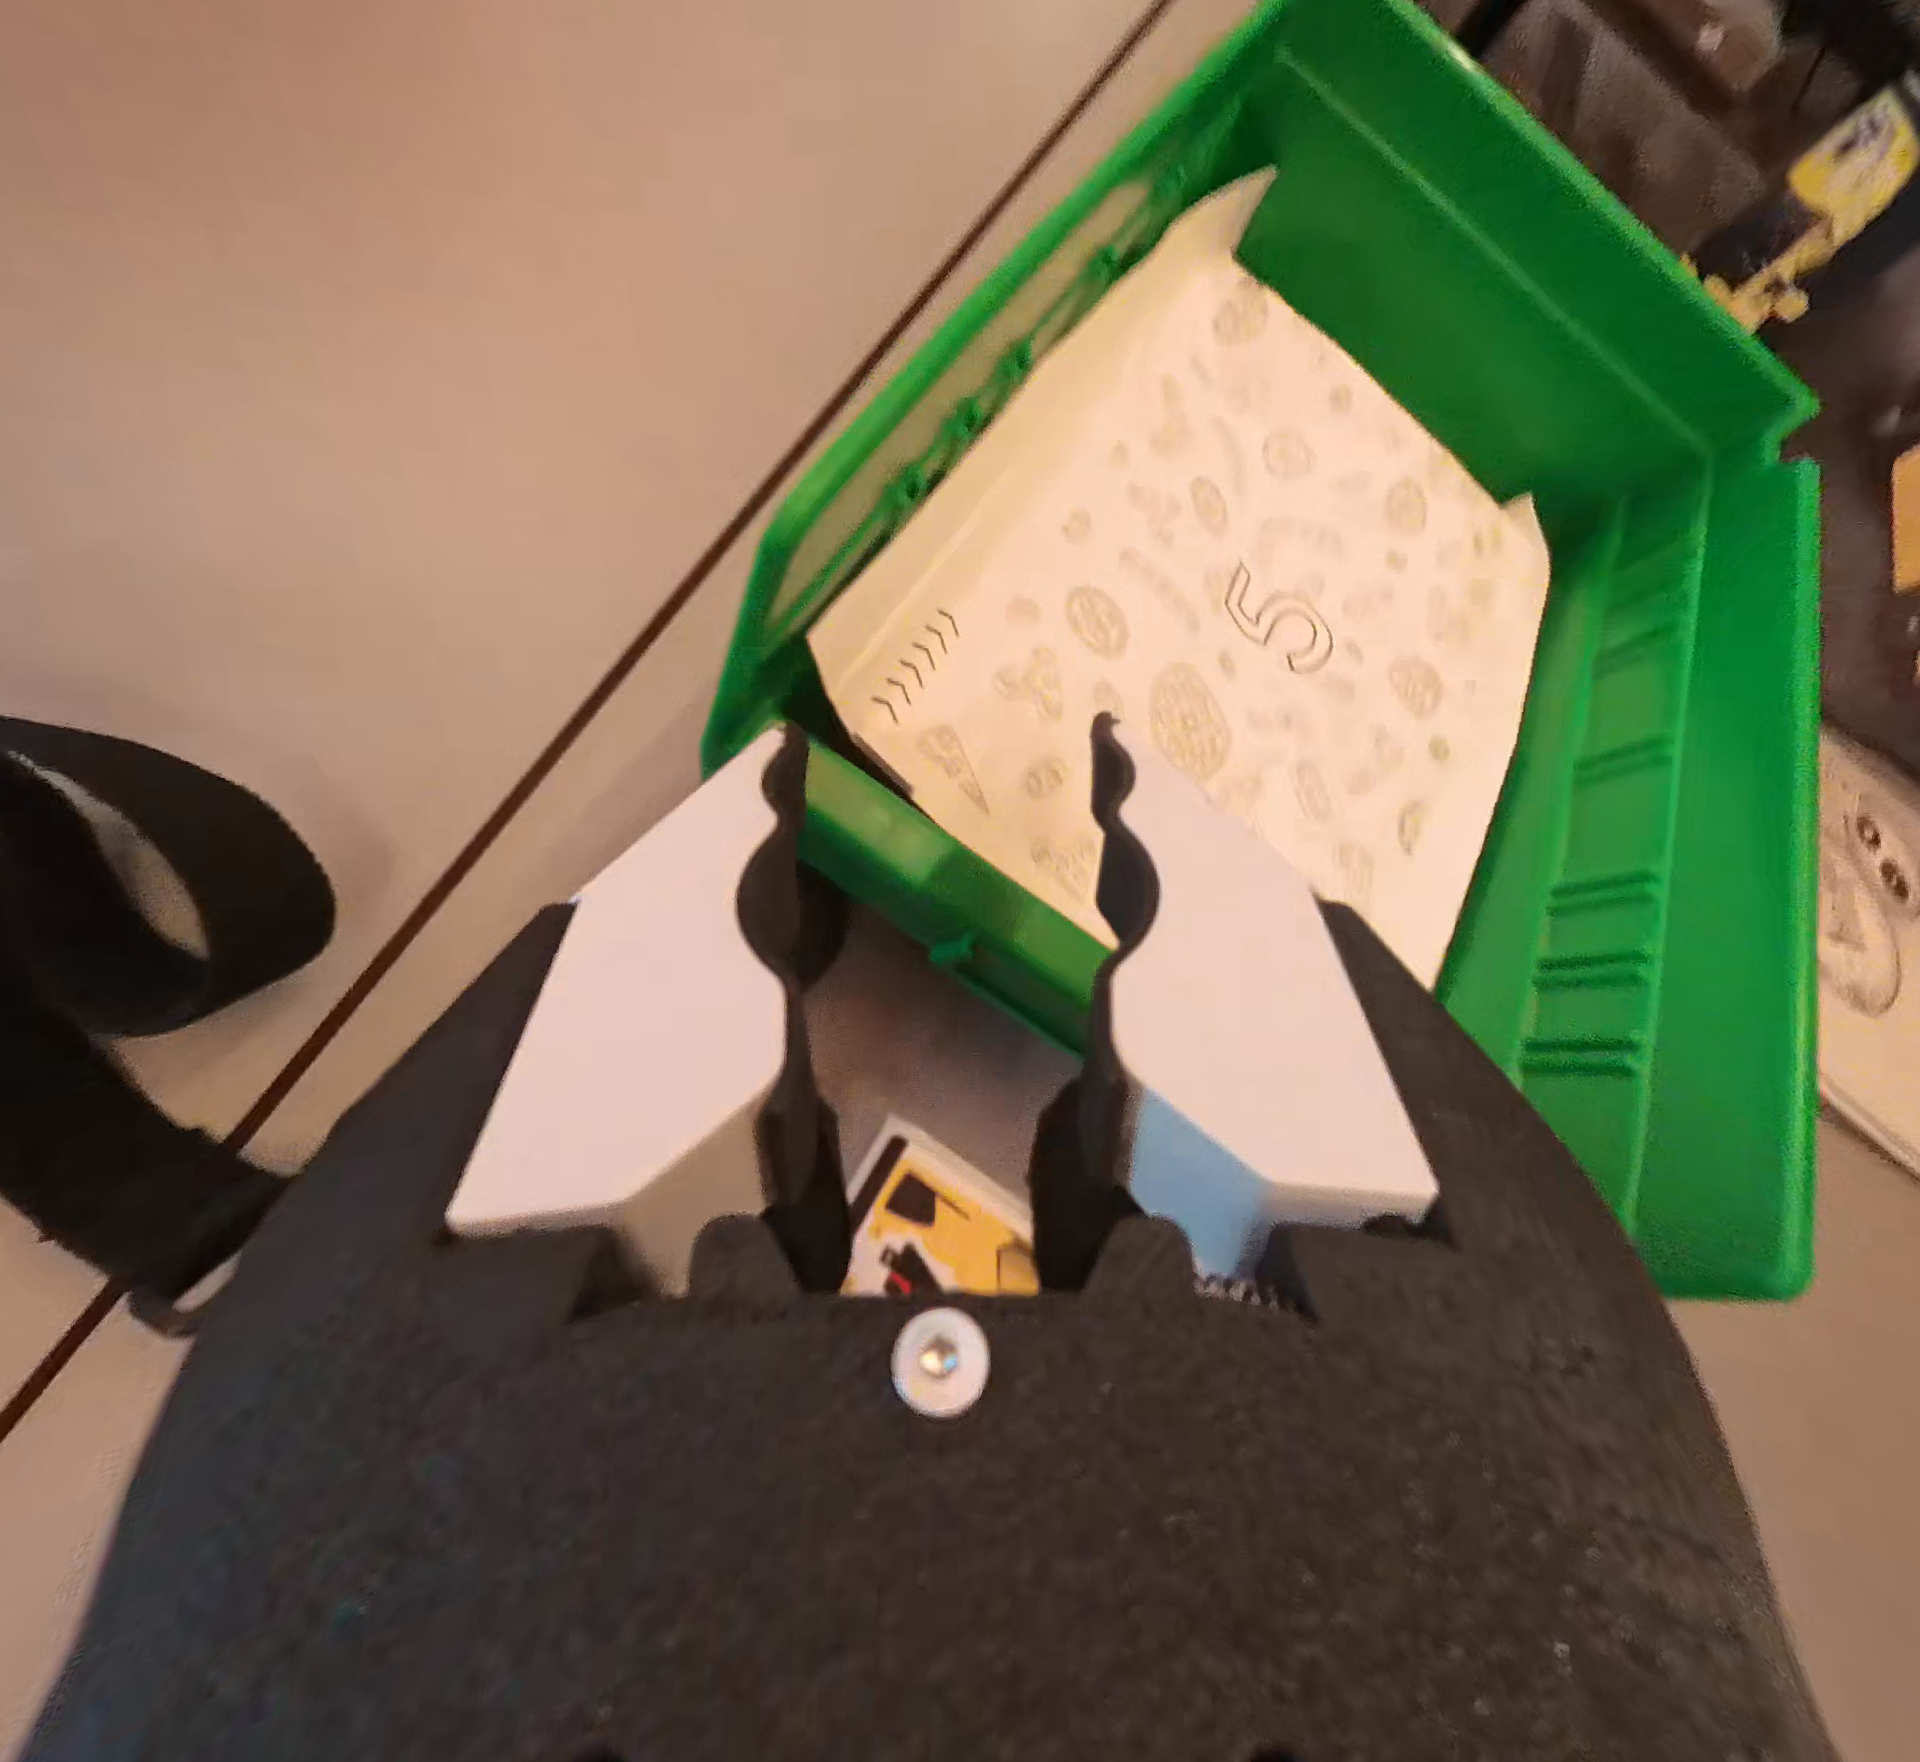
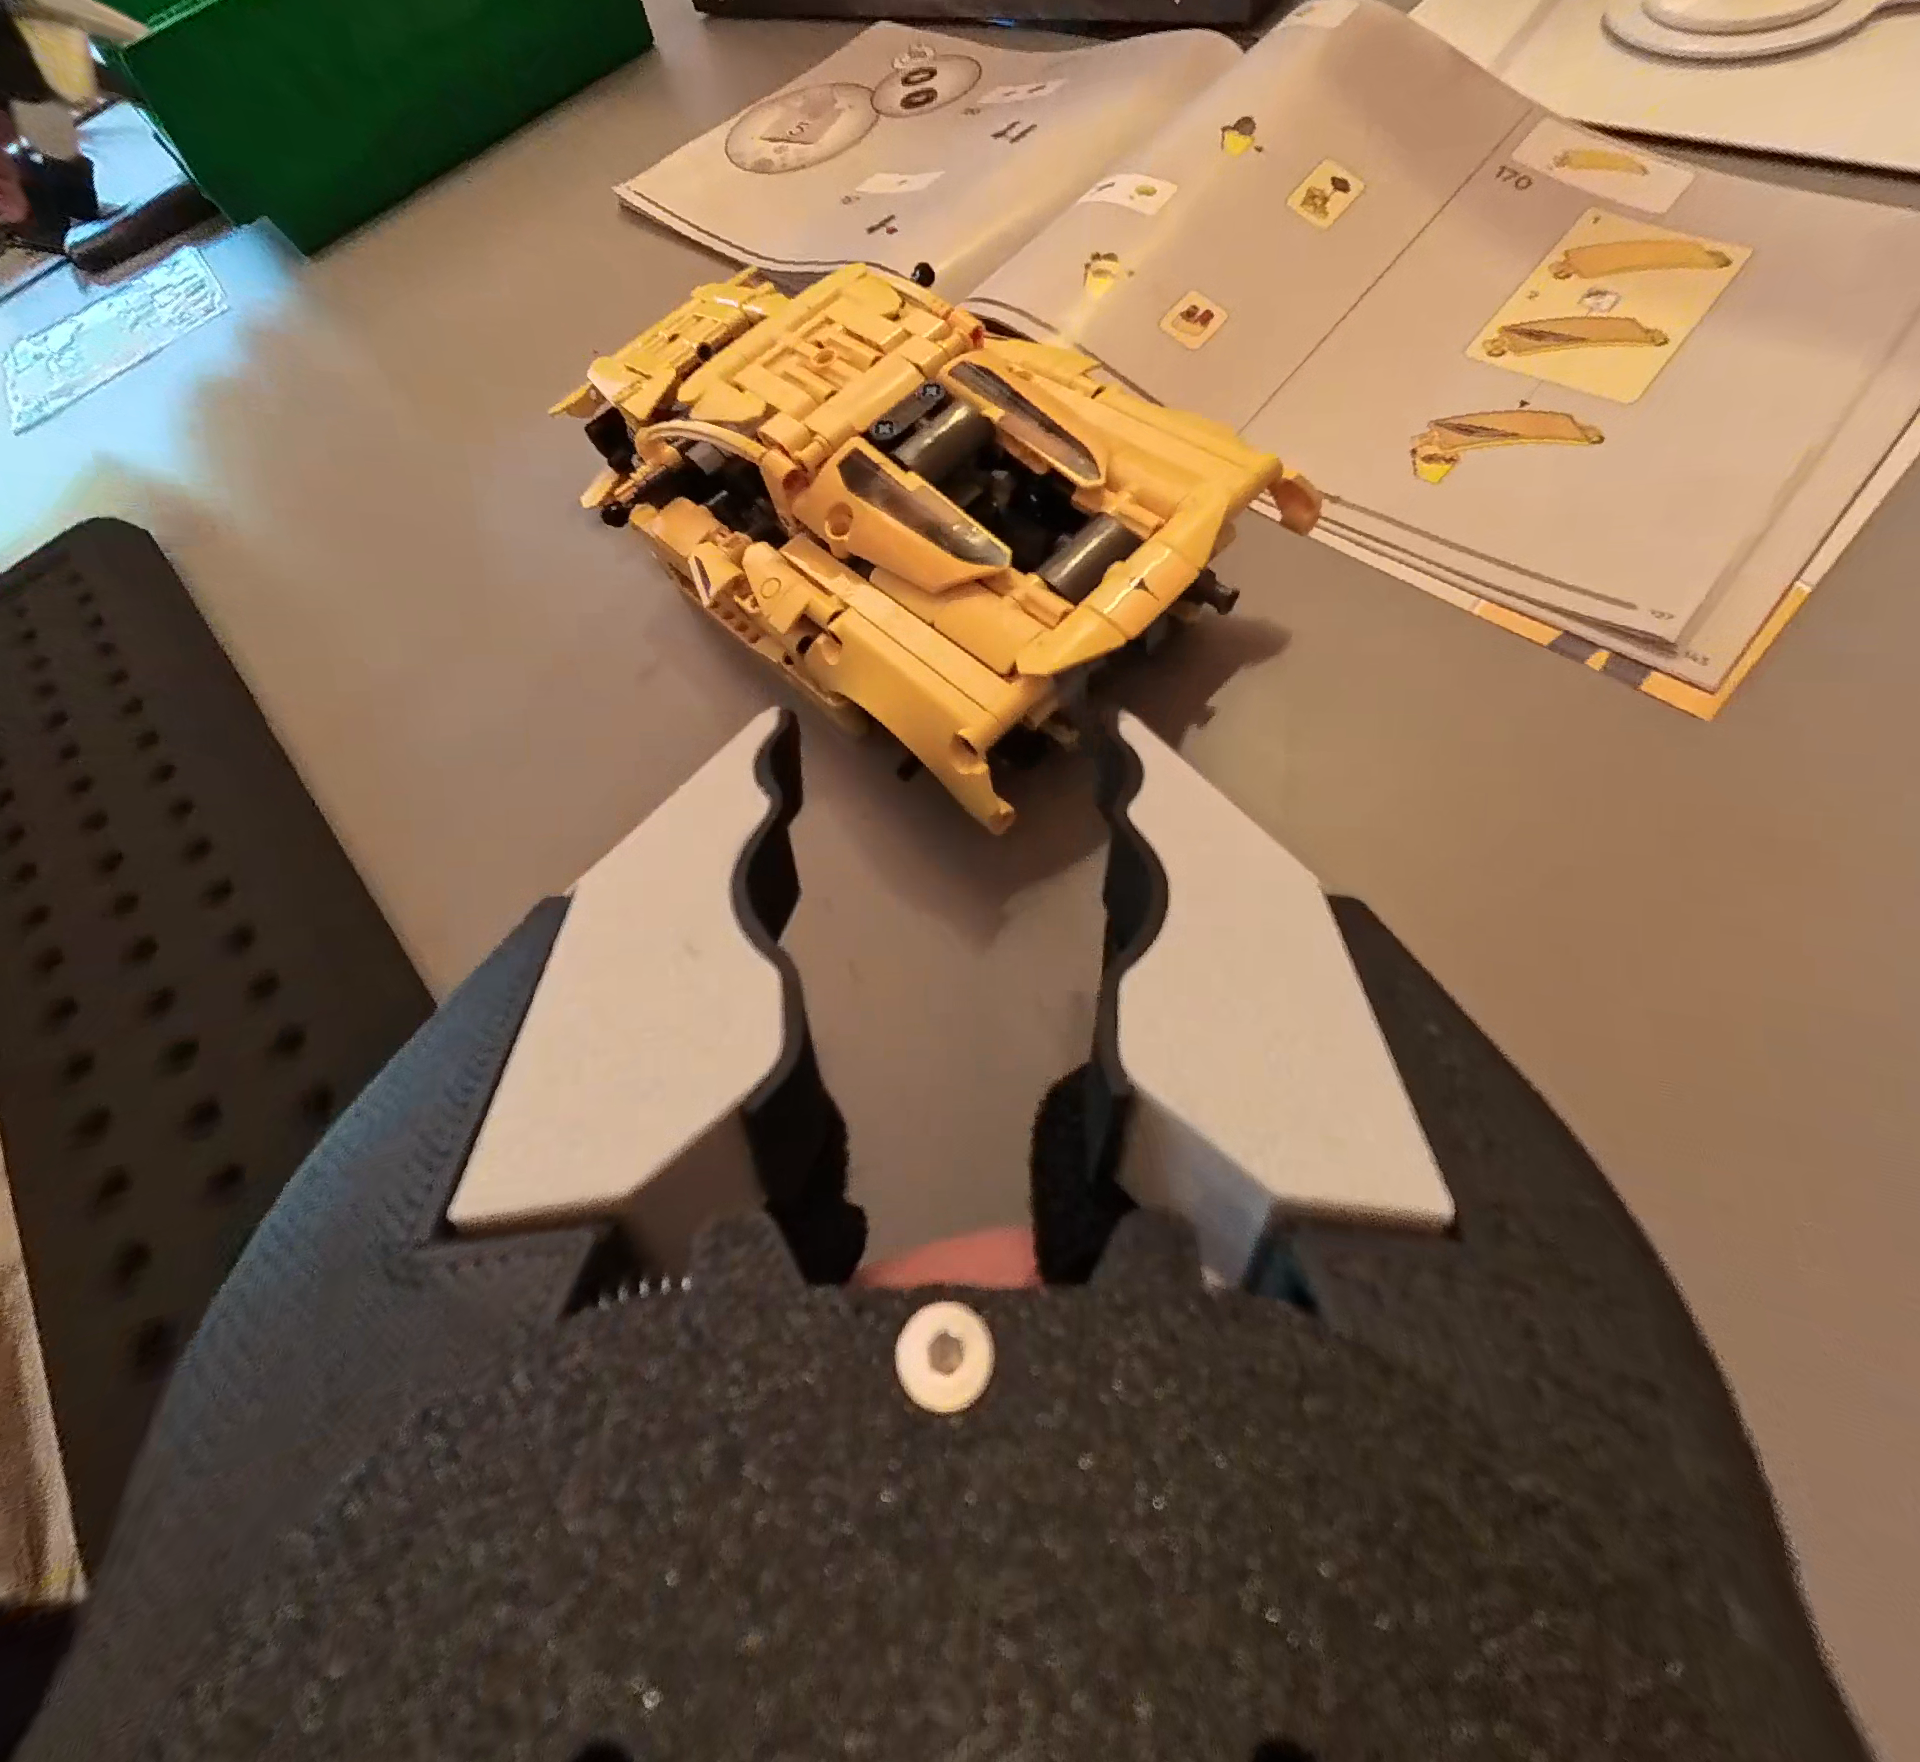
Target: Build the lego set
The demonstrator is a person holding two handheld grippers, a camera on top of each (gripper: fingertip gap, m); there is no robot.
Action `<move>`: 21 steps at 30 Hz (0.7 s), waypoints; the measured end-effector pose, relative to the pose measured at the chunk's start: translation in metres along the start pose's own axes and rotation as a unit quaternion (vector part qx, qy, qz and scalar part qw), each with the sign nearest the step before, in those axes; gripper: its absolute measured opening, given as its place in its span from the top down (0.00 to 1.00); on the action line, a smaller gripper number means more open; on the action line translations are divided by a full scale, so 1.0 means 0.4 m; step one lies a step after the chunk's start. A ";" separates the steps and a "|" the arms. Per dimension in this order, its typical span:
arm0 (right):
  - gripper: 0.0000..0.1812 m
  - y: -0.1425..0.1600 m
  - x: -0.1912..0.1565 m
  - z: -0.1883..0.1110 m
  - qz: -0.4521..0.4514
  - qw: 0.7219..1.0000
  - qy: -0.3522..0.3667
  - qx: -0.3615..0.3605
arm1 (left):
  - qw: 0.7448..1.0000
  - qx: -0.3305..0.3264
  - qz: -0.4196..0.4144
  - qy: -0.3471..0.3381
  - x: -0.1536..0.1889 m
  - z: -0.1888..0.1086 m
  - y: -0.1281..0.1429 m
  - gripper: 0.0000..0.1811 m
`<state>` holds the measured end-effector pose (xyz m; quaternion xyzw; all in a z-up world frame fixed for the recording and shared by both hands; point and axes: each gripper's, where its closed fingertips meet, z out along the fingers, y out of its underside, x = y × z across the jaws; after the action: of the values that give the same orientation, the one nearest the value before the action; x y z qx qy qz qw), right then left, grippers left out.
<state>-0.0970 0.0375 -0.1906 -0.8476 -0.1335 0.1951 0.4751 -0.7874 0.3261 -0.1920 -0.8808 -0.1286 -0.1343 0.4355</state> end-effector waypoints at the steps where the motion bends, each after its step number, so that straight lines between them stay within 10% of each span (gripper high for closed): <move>1: 0.69 0.002 0.003 -0.006 0.000 1.000 0.002 -0.001 | 1.000 0.011 -0.011 0.000 -0.007 0.007 -0.008 0.73; 13: 0.69 0.024 -0.003 -0.008 -0.001 1.000 -0.004 -0.019 | 1.000 0.001 0.008 -0.025 -0.037 0.052 -0.020 0.99; 21: 0.70 -0.041 -0.027 -0.045 -0.048 0.999 0.000 0.000 | 0.990 0.089 0.101 0.050 0.089 -0.056 -0.132 1.00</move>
<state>-0.0988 0.0280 -0.1657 -0.8401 -0.1741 0.1720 0.4841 -0.7751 0.3433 -0.1277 -0.8391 -0.0282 -0.1217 0.5294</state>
